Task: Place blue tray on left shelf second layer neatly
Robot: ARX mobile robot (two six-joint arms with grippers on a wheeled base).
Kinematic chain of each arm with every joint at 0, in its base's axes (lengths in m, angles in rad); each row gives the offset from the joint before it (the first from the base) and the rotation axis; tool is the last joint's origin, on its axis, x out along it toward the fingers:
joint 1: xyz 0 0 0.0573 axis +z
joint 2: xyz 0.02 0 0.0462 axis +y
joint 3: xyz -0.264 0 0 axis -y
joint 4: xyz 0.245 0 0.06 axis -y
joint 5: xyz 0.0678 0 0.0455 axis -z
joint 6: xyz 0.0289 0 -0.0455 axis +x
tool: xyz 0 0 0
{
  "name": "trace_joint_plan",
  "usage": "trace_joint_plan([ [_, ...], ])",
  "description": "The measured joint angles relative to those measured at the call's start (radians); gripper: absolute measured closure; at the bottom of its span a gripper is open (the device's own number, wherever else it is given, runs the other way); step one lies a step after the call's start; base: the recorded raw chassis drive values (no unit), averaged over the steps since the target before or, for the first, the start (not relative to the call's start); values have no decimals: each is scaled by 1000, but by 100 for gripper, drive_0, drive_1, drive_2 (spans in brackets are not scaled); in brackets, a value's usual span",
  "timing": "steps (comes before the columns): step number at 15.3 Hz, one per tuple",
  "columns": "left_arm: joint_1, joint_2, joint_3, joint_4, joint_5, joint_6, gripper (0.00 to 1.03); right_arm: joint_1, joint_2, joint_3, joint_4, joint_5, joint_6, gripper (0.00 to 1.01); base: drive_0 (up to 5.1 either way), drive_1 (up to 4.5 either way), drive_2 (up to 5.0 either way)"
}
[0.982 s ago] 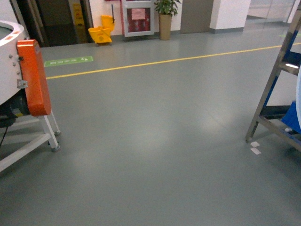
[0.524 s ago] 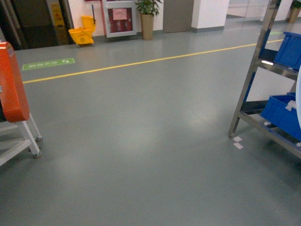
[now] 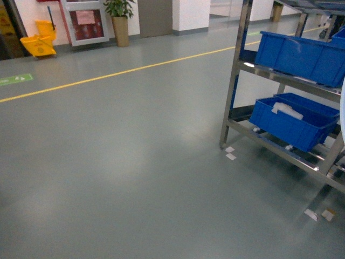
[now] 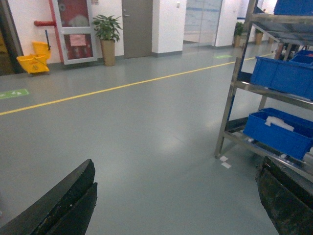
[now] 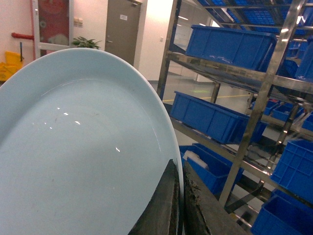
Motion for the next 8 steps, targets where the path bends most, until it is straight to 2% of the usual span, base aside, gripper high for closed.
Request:
trace_joint_plan([
  [8, 0, 0, 0, 0, 0, 0, 5, 0, 0, 0, 0, 0, 0, 99, -160, -160, -160],
])
